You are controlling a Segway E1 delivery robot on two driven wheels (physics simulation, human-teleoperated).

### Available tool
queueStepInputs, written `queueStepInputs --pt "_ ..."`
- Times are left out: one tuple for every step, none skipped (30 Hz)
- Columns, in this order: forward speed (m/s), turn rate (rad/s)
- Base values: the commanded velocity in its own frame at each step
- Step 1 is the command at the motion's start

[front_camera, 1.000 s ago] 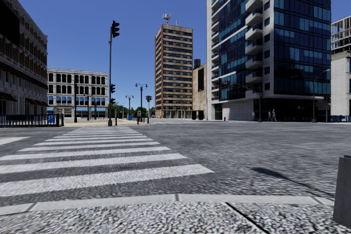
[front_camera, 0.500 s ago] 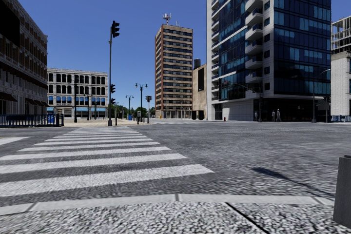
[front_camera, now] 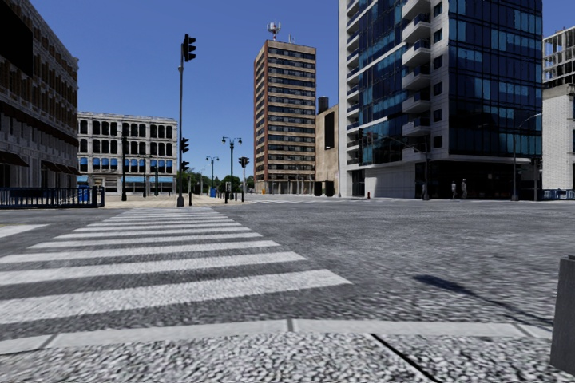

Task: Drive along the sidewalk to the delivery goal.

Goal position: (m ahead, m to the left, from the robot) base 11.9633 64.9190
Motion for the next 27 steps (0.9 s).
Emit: queueStepInputs --pt "0.8 0.28" --pt "0.82 0.29" --pt "0.84 0.31" --pt "0.87 0.38" --pt "0.87 0.38" --pt "0.88 0.44" --pt "0.88 0.46" --pt "0.88 0.47" --pt "0.88 0.47" --pt "0.88 0.47" --pt "0.88 0.47" --pt "0.88 0.48" --pt "0.88 0.48" --pt "0.88 0.48" --pt "0.88 0.48" --pt "0.88 0.49" --pt "0.88 0.49" --pt "0.87 0.49" --pt "0.86 0.49" --pt "0.84 0.49" --pt "0.82 0.49" --pt "0.8 0.49" --pt "0.8 0.49" --pt "0.79 0.5" --pt "0.79 0.51" --pt "0.79 0.51" --pt "0.79 0.51"
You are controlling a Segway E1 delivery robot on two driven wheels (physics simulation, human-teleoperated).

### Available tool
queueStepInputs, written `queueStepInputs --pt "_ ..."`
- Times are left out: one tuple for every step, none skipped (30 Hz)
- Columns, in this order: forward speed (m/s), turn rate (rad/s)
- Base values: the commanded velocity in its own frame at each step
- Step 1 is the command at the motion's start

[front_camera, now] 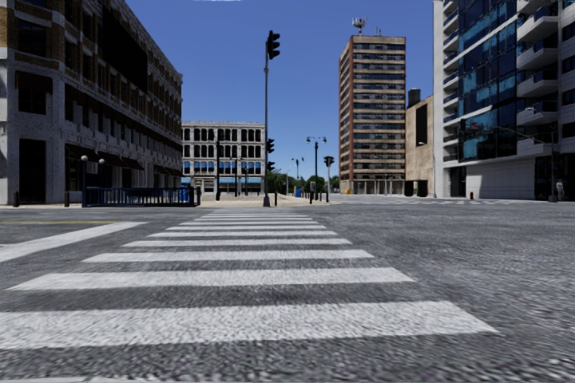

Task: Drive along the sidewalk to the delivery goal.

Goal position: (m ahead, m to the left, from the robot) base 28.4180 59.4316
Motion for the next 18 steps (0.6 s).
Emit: queueStepInputs --pt "0.79 0.51" --pt "0.79 0.51" --pt "0.79 0.51" --pt "0.79 0.51" --pt "0.79 0.51" --pt "0.77 0.51" --pt "0.77 0.51" --pt "0.77 0.51" --pt "0.76 0.51" --pt "0.76 0.51" --pt "0.76 0.51" --pt "0.76 0.51" --pt "0.75 0.51" --pt "0.73 0.44" --pt "0.73 0.44" --pt "0.7 0.3" --pt "0.65 0.16" --pt "0.65 0.16"
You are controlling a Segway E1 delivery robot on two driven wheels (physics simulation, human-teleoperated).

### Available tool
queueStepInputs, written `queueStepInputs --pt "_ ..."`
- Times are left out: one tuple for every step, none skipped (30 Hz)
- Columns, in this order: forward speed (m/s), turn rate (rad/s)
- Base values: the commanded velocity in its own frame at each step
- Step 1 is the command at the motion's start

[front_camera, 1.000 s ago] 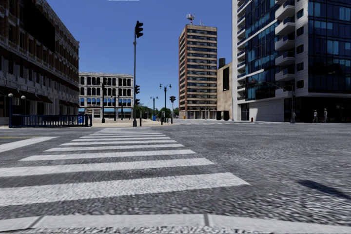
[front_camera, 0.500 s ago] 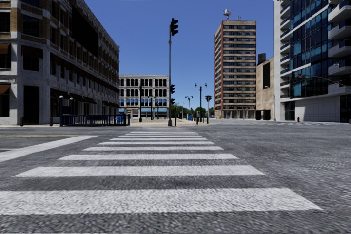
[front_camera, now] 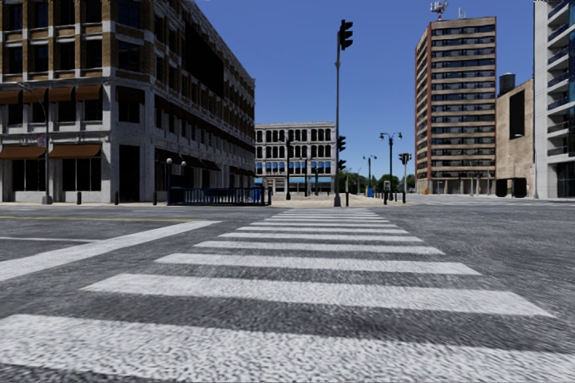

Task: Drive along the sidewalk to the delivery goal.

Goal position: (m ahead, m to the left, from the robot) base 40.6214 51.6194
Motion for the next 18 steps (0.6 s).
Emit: queueStepInputs --pt "0.6 0.0" --pt "0.53 0.0" --pt "0.45 0.0" --pt "0.45 0.0" --pt "0.36 0.0" --pt "0.27 0.0" --pt "0.23 0.0" --pt "0.23 0.0" --pt "0.22 0.0" --pt "0.22 0.0" --pt "0.22 0.0" --pt "0.23 0.0" --pt "0.3 0.0" --pt "0.37 0.0" --pt "0.37 0.0" --pt "0.41 0.0" --pt "0.48 0.0" --pt "0.56 0.0"
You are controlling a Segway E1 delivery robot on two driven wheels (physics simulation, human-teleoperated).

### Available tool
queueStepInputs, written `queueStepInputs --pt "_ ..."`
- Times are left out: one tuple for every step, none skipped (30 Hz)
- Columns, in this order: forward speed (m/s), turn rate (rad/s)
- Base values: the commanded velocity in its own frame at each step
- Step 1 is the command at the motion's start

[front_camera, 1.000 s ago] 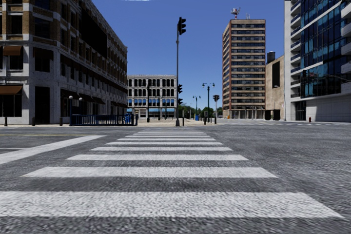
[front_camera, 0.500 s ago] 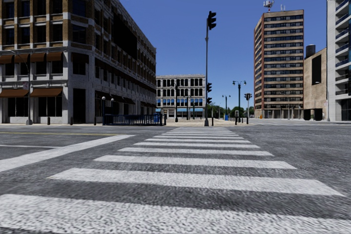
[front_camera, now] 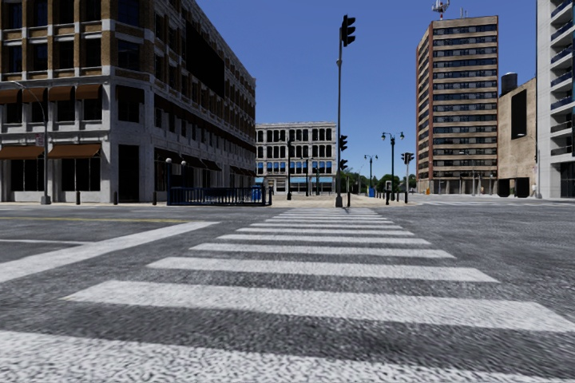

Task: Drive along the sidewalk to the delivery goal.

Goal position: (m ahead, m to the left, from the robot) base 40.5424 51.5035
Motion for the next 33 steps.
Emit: queueStepInputs --pt "0.56 0.0" --pt "0.64 0.0" --pt "0.73 0.0" --pt "0.73 0.0" --pt "0.85 0.0" --pt "0.9 0.0" --pt "0.94 0.0" --pt "0.94 0.0" --pt "1.0 0.0" --pt "1.04 0.0" --pt "1.04 0.0" --pt "1.05 0.0" --pt "1.05 0.0" --pt "1.05 0.0" --pt "1.05 0.0" --pt "1.05 0.0" --pt "1.05 0.0" --pt "1.05 0.0" --pt "1.05 0.0" --pt "1.05 0.0" --pt "1.05 0.0" --pt "1.05 0.0" --pt "1.05 0.0" --pt "1.05 0.0" --pt "1.05 0.0" --pt "1.05 0.0" --pt "1.05 0.0" --pt "1.05 0.0" --pt "1.05 0.0" --pt "1.05 0.0" --pt "1.05 0.0" --pt "1.05 0.0" --pt "1.05 0.0"
